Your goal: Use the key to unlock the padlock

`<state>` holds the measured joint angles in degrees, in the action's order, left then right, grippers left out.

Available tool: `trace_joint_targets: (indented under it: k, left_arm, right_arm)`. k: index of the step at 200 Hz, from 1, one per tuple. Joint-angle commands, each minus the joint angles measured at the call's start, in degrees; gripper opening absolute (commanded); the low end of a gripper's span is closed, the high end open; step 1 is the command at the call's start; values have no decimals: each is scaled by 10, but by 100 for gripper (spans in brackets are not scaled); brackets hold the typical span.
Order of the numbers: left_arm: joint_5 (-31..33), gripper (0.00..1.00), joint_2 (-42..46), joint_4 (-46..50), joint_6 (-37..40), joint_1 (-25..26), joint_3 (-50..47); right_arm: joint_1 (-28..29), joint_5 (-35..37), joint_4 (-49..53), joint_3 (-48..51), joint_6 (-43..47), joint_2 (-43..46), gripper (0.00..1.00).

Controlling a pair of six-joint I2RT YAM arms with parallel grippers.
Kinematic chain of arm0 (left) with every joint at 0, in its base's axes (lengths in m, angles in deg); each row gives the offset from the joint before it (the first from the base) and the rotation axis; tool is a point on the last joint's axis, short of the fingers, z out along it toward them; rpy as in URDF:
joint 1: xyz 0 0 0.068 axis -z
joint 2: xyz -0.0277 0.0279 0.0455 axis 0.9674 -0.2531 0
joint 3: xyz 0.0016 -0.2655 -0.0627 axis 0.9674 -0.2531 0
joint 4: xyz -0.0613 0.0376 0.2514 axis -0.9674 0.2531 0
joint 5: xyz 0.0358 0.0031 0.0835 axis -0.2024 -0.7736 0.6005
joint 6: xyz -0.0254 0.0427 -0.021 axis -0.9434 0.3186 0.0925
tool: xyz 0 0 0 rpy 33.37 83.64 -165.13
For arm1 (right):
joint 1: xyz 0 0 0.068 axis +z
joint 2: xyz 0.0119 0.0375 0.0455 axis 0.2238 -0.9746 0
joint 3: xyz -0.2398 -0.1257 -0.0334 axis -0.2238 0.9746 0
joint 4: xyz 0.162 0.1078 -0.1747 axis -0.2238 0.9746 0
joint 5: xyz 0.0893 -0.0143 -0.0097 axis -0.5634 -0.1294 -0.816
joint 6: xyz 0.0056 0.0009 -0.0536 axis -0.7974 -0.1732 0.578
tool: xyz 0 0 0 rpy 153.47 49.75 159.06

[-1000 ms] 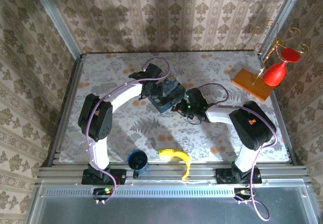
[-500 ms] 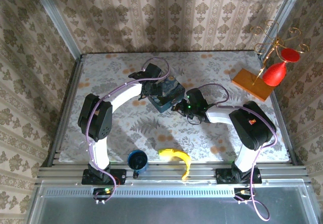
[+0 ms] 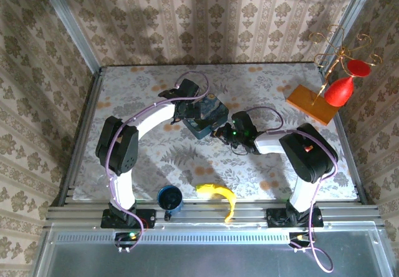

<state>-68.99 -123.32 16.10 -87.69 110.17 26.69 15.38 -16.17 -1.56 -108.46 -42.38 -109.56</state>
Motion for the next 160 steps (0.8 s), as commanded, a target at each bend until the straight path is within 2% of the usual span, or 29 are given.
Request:
trace_joint_targets:
  k: [1,160]
  left_arm:
    - [15,100,-9,58,13,-5,-25]
    - [18,100,-8,59,15,-5,-28]
  right_arm:
    - [-6,7,-21,7,-16,-4,0]
    - [-19,17,-77,21,-46,-15,0]
